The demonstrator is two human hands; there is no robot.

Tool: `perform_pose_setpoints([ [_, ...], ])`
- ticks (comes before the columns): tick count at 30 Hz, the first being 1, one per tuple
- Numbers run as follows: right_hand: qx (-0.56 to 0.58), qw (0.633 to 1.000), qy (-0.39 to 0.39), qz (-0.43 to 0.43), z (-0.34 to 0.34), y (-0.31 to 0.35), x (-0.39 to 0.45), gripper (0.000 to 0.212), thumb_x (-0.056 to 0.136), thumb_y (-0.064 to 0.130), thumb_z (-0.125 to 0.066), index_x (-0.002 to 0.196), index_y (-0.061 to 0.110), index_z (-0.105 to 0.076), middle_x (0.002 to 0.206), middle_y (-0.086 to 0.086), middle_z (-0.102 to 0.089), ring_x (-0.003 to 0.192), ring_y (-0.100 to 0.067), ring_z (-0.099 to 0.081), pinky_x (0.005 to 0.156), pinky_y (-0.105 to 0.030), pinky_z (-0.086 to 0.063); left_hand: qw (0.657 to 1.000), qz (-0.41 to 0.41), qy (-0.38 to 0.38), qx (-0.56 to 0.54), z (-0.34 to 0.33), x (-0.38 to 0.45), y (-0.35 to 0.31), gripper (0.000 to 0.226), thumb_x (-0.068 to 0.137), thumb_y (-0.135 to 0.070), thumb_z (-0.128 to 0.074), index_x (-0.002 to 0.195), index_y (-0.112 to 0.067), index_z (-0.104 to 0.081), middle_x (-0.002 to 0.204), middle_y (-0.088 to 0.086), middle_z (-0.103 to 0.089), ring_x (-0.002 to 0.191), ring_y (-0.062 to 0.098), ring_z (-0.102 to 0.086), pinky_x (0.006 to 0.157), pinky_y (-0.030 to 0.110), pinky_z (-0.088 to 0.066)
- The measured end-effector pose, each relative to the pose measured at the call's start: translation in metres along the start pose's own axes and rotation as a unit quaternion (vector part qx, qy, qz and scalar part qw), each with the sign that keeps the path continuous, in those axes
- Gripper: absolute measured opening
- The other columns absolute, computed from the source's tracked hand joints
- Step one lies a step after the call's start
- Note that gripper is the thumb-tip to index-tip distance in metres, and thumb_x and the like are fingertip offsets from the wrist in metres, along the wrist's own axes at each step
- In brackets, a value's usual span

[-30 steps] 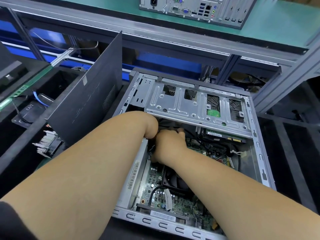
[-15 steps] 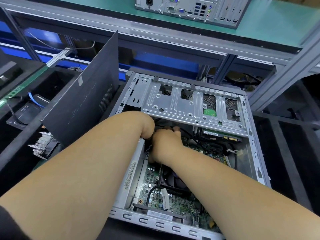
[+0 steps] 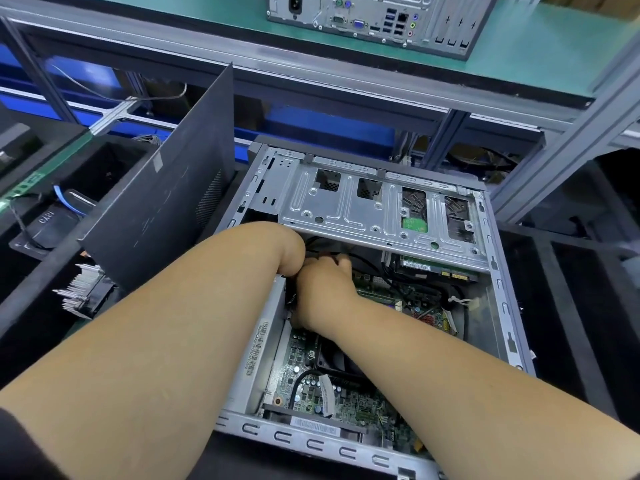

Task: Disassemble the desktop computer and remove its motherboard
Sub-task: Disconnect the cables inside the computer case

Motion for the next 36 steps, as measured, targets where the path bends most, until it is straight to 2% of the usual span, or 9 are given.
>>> perform_pose_setpoints([
  [2,-0.023,0.999,-0.034,0.020,0.001,0.009,-0.005,0.022,0.074,0.033,-0.070,0.085,0.025,-0.053,0.108,0.001,-0.055,0.112,-0.024,-0.042,0.101,-0.040,-0.020,1.000,0.006,-0.006,-0.001,0.002,-0.001,0.001,0.023,0.090,-0.005,-0.039,0.092,-0.013,-0.060,0.092,0.006,-0.053,0.084,0.026,-0.051,0.086,0.036,-0.047],
  [4,-0.024,0.999,-0.032,0.016,0.000,0.008,-0.005,0.022,0.075,0.031,-0.069,0.083,0.026,-0.049,0.108,0.001,-0.055,0.111,-0.023,-0.042,0.099,-0.039,-0.020,1.000,0.001,-0.003,0.005,0.001,-0.002,0.000,0.026,0.090,-0.004,-0.039,0.099,-0.010,-0.063,0.092,0.006,-0.053,0.084,0.026,-0.050,0.086,0.036,-0.047],
  [10,0.029,0.996,0.073,-0.051,0.001,-0.016,-0.002,0.050,0.070,0.051,-0.072,0.113,0.026,-0.062,0.108,0.000,-0.062,0.116,-0.028,-0.051,0.113,-0.053,-0.012,1.000,-0.005,0.007,0.012,0.002,-0.007,-0.003,0.040,0.092,-0.004,-0.039,0.125,-0.009,-0.060,0.105,0.009,-0.053,0.088,0.025,-0.048,0.079,0.032,-0.043],
  [16,-0.010,0.999,-0.030,0.004,0.003,0.009,-0.008,0.017,0.076,0.028,-0.066,0.087,0.026,-0.053,0.109,0.001,-0.056,0.111,-0.023,-0.042,0.099,-0.039,-0.019,1.000,0.008,0.002,-0.015,0.004,-0.012,-0.003,0.032,0.091,-0.003,-0.039,0.112,-0.005,-0.063,0.095,0.007,-0.052,0.086,0.025,-0.050,0.086,0.035,-0.046],
  [19,0.014,0.999,0.021,-0.035,0.003,-0.008,-0.003,0.030,0.072,0.040,-0.069,0.097,0.027,-0.061,0.105,0.001,-0.059,0.112,-0.025,-0.047,0.108,-0.047,-0.015,1.000,0.004,0.005,-0.018,0.004,-0.012,-0.003,0.036,0.091,-0.003,-0.040,0.118,-0.007,-0.063,0.098,0.006,-0.052,0.085,0.025,-0.049,0.080,0.032,-0.044],
  [22,0.051,0.994,0.075,-0.063,-0.001,-0.019,0.000,0.030,0.068,0.049,-0.071,0.086,0.030,-0.057,0.086,0.003,-0.055,0.114,-0.028,-0.050,0.112,-0.052,-0.011,1.000,-0.001,0.010,-0.009,0.003,-0.012,-0.005,0.039,0.092,-0.003,-0.040,0.124,-0.008,-0.061,0.100,0.006,-0.052,0.085,0.024,-0.048,0.077,0.031,-0.042],
  [27,0.054,0.998,0.006,-0.027,0.002,-0.004,-0.004,0.035,0.066,0.044,-0.074,0.090,0.026,-0.056,0.106,0.001,-0.054,0.108,-0.024,-0.046,0.086,-0.041,-0.019,1.000,-0.002,0.007,0.001,0.004,-0.014,-0.007,0.037,0.091,0.000,-0.040,0.121,-0.005,-0.061,0.102,0.010,-0.054,0.087,0.024,-0.049,0.087,0.034,-0.046],
  [31,0.074,0.992,0.057,-0.079,0.022,-0.020,-0.010,0.031,0.074,0.046,-0.069,0.097,0.027,-0.063,0.097,0.002,-0.053,0.106,-0.024,-0.050,0.093,-0.044,-0.026,0.999,0.008,-0.003,-0.035,0.004,-0.016,-0.003,0.038,0.092,-0.002,-0.043,0.125,-0.007,-0.061,0.105,0.011,-0.055,0.086,0.025,-0.047,0.081,0.033,-0.044],
  [36,0.157,0.984,0.047,-0.071,0.048,-0.033,-0.027,0.009,0.081,0.030,-0.062,0.082,0.022,-0.064,0.089,0.002,-0.063,0.088,-0.024,-0.056,0.081,-0.040,-0.030,0.992,0.019,-0.012,-0.120,0.003,-0.013,0.000,0.028,0.094,-0.014,-0.052,0.116,-0.016,-0.069,0.109,0.003,-0.063,0.087,0.021,-0.055,0.085,0.033,-0.049],
])
Point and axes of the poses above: each hand's wrist, its own x-axis towards the middle knuckle, its own z-axis out of the back of the hand, y = z × x, the point moved 9 cm from there along x, towards the middle knuckle
